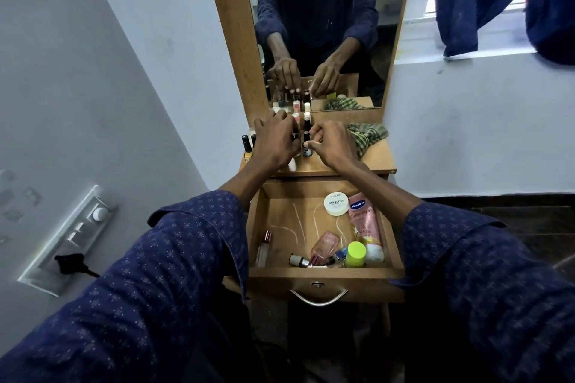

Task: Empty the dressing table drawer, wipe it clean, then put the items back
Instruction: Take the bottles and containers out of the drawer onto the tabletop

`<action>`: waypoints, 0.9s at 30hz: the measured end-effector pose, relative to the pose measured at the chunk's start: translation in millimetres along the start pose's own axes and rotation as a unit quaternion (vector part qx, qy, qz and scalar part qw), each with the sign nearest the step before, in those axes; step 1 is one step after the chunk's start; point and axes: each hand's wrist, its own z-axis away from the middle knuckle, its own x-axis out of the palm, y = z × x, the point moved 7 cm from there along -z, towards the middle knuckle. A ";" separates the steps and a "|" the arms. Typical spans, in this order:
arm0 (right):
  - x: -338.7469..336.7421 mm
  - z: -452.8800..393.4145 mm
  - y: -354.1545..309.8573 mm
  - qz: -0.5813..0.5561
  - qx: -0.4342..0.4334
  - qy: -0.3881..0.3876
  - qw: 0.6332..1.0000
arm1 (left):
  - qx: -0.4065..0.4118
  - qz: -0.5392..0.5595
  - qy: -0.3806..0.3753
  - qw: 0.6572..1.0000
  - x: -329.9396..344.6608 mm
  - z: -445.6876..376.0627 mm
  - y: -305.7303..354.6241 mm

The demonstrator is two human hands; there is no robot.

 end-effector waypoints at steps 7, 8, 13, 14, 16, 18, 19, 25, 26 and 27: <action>-14.9 26.2 -9.9 0.005 -0.037 -0.014 0.999 | 0.061 0.068 0.076 0.993 -17.5 39.8 16.9; -14.2 31.7 -11.9 0.002 -0.050 -0.035 0.998 | 0.062 0.073 0.070 0.993 -15.4 47.5 17.3; 3.3 79.0 -17.2 0.002 -0.131 -0.216 0.968 | 0.062 0.093 -0.028 0.993 10.9 98.1 12.9; 10.2 90.2 -15.4 0.005 -0.138 -0.268 0.953 | 0.058 0.090 -0.054 0.993 19.4 108.6 9.6; 24.1 112.8 -10.4 0.045 -0.154 -0.357 0.920 | 0.048 0.077 -0.108 0.990 35.4 128.6 2.1; 33.2 130.7 -5.4 0.099 -0.166 -0.403 0.895 | 0.033 0.071 -0.172 0.982 51.1 146.6 -4.7; 37.0 138.4 -2.7 0.119 -0.169 -0.422 0.883 | 0.029 0.075 -0.211 0.974 58.8 155.4 -6.8; 46.7 164.2 3.1 0.167 -0.195 -0.465 0.847 | 0.003 0.145 -0.350 0.926 84.7 187.4 -8.6; 47.6 166.8 2.7 0.178 -0.204 -0.461 0.845 | -0.002 0.160 -0.355 0.921 85.5 188.4 -7.9; 47.8 169.9 1.6 0.190 -0.215 -0.455 0.843 | -0.002 0.167 -0.360 0.918 85.2 189.3 -6.4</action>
